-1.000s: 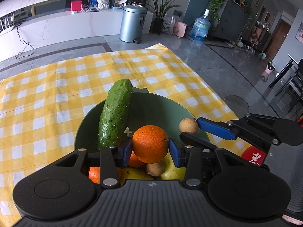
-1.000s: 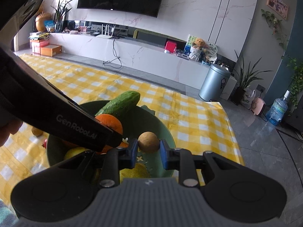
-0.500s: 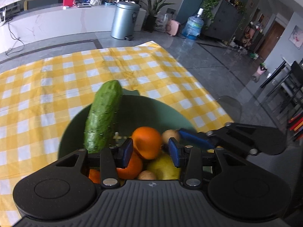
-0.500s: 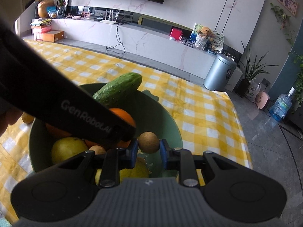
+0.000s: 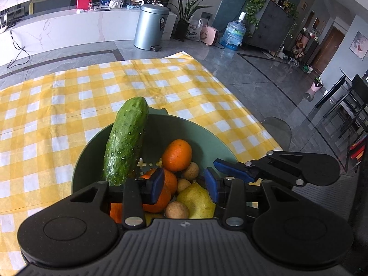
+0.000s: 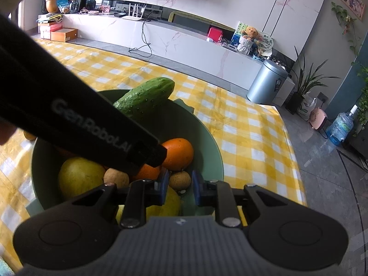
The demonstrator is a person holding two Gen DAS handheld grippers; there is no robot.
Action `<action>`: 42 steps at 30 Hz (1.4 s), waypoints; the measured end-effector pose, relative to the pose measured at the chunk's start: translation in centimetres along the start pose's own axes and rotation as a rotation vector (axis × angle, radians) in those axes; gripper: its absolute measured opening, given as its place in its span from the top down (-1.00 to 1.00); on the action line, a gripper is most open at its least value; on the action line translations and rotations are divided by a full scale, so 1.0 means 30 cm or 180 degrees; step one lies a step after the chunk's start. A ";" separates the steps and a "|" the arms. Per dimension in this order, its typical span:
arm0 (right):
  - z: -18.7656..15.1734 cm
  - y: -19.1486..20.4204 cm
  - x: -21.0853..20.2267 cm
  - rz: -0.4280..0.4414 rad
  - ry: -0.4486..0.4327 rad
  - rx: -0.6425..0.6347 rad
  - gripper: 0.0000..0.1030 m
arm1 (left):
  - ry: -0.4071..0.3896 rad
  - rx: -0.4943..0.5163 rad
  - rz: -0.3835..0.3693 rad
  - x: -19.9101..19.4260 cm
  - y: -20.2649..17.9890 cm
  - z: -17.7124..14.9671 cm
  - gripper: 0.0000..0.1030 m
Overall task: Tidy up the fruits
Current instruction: 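Open both tools to drop the orange and kiwi into the colander, then move the left tool to another brown kiwi while the right tool approaches the red tomato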
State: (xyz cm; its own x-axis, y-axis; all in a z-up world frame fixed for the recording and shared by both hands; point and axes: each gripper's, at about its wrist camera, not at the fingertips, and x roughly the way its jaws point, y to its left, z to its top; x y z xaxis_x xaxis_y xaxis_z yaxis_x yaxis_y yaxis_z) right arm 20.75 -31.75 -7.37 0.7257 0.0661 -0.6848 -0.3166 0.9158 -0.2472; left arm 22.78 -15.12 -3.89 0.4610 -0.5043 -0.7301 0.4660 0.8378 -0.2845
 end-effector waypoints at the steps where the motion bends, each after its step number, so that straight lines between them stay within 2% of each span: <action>1: 0.001 0.000 -0.003 -0.0004 0.0002 0.0007 0.62 | -0.0010 0.0010 -0.0002 -0.010 -0.003 -0.002 0.04; 2: 0.001 0.000 -0.007 -0.0009 0.0001 0.0017 0.58 | -0.0013 0.0018 0.0001 -0.018 -0.007 -0.003 0.01; 4: 0.001 0.001 -0.017 -0.0048 -0.0022 0.0031 0.24 | -0.0034 0.0024 0.0012 -0.037 -0.016 -0.003 -0.01; 12: 0.003 0.009 -0.078 -0.0110 -0.0122 0.0061 0.18 | -0.0160 0.0034 0.0072 -0.130 -0.042 -0.015 -0.04; 16: -0.002 0.024 -0.128 -0.0168 -0.0241 0.0158 -0.14 | -0.0212 0.0044 0.0147 -0.185 -0.050 -0.032 -0.05; 21: 0.002 0.049 -0.194 -0.0155 -0.0377 0.0369 -0.30 | -0.0305 0.0072 0.0271 -0.260 -0.053 -0.060 -0.05; 25: 0.009 0.079 -0.239 -0.0101 -0.0434 0.0609 -0.34 | -0.0386 0.0068 0.0332 -0.323 -0.038 -0.088 -0.05; 27: 0.009 0.102 -0.258 -0.0059 -0.0458 0.0739 -0.42 | -0.0419 0.0046 0.0364 -0.349 -0.027 -0.104 -0.05; 33: -0.018 0.179 -0.303 0.0045 -0.0541 0.1020 -0.43 | -0.0448 -0.0046 0.0482 -0.406 0.021 -0.166 -0.05; 42: -0.060 0.292 -0.322 0.0101 -0.0618 0.1145 -0.43 | -0.0401 -0.0264 0.0580 -0.438 0.127 -0.254 -0.05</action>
State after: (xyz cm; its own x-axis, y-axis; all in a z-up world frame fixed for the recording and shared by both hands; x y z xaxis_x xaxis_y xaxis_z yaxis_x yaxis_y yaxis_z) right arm 9.87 -25.09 -4.15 0.8318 0.1387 -0.5375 -0.1320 0.9899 0.0510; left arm 12.74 -3.71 -0.09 0.6249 -0.3608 -0.6923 0.3051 0.9291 -0.2089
